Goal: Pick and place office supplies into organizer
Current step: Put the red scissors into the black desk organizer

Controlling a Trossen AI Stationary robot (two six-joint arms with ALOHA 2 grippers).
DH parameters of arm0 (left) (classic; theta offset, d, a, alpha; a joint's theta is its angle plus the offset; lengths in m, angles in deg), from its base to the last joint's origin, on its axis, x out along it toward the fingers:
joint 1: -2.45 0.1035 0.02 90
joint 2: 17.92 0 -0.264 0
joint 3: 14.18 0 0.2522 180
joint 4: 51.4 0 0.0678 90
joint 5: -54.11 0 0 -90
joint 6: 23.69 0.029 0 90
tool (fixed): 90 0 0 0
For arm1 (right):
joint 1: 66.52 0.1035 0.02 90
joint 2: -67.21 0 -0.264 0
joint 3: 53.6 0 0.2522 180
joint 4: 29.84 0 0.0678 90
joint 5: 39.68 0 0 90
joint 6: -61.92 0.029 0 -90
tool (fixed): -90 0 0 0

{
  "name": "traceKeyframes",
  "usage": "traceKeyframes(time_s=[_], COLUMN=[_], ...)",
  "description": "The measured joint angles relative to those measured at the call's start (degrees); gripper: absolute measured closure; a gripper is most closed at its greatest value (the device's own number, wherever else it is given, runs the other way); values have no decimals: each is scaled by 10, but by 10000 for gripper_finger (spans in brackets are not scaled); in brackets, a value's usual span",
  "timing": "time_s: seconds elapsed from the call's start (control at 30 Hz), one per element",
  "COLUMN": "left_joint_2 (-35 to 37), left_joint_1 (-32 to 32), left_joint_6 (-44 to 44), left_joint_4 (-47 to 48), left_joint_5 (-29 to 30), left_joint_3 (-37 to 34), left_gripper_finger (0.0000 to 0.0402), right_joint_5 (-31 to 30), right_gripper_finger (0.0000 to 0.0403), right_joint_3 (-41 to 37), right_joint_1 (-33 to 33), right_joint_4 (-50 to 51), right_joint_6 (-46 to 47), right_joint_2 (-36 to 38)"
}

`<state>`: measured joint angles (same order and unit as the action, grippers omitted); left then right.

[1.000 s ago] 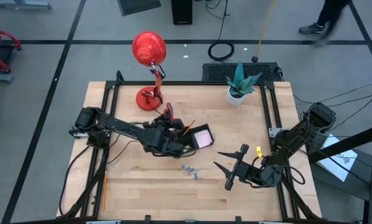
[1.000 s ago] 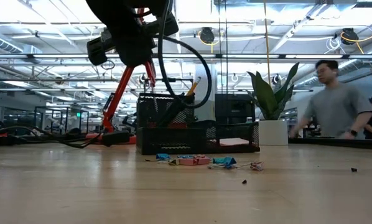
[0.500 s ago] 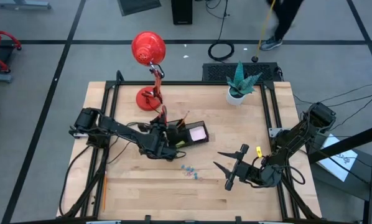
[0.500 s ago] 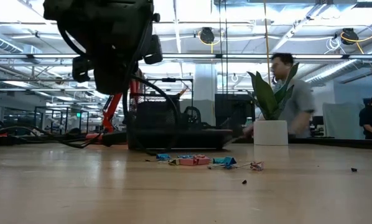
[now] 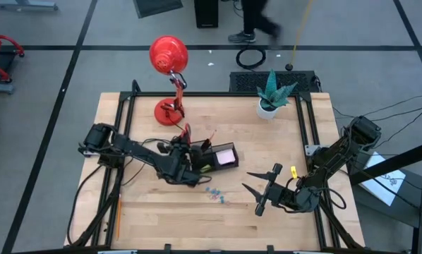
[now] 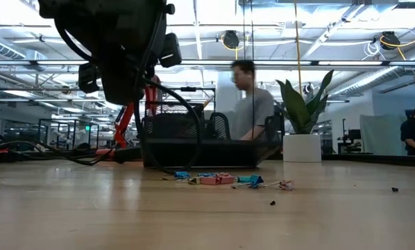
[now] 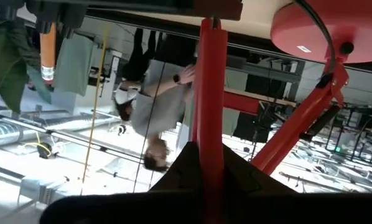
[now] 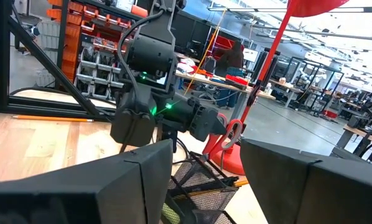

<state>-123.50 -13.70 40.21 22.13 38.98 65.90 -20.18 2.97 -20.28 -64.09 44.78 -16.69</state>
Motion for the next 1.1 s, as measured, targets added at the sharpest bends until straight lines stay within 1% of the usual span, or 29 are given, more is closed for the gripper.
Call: traceKeyframes(time_s=[0.3,0.47,0.57,0.77,1.1], left_joint_2=[-1,-1,-1,-1,-1], left_joint_1=[-7,-8,-9,-9,-23], left_joint_6=[-2,6,18,18,-7], left_joint_4=[-6,-56,-80,-80,-80], left_joint_5=[4,4,4,5,13], left_joint_3=[0,0,0,0,0], left_gripper_finger=[335,321,317,316,315], right_joint_5=[0,0,0,0,0], right_gripper_finger=[222,222,222,222,222], right_joint_3=[0,0,0,0,0], right_joint_1=[0,0,0,0,0], right_joint_4=[0,0,0,1,1], right_joint_6=[0,0,0,0,0], right_joint_2=[0,0,0,0,0])
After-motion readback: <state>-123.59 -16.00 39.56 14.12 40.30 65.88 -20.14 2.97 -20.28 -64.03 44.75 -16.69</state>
